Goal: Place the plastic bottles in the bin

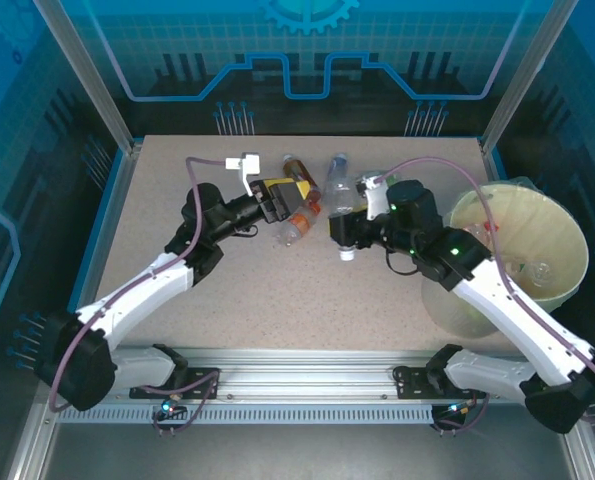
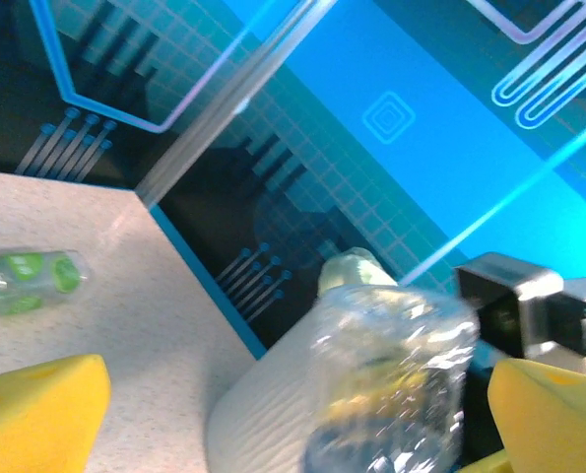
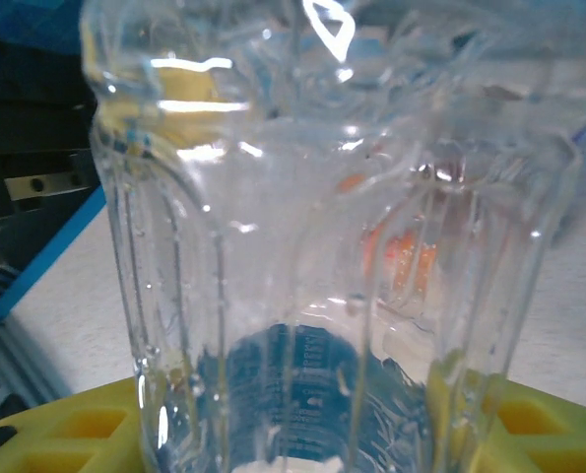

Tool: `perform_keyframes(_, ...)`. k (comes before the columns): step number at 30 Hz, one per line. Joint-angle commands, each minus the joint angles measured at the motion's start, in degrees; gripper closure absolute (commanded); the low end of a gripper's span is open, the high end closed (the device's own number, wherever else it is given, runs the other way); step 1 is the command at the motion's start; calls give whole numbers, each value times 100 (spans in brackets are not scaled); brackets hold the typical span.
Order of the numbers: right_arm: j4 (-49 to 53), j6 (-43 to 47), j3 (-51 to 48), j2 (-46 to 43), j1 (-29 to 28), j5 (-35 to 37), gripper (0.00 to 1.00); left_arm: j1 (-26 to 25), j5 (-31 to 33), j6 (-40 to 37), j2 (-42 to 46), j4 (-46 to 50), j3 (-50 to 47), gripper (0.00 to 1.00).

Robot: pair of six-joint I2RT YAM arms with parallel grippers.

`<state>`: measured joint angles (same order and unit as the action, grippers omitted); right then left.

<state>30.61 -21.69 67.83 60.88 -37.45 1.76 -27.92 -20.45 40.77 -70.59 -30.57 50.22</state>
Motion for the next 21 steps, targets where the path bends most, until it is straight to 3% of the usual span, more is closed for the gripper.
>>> perform_keyframes(1, 966, 566, 438, -532, 18, 1217, 48, 2, 686, -682, 300, 997, 155, 1)
perform_keyframes(11, 1715, 1205, 862, -1613, 168, 3698, 50, -3, 1120, -1000, 536, 1628, 168, 1)
perform_keyframes(17, 1817, 1605, 731, -1919, 329, 5928, 51, -2, 1227, -991, 393, 1739, 255, 1)
perform_keyframes(19, 1540, 2118, 536, -1979, 464, 6675, 52, -3, 1211, -1007, 282, 1848, 384, 1)
perform_keyframes(21, 1222, 2648, 413, -2008, 742, 6894, 52, -3, 1185, -996, 177, 1930, 521, 1)
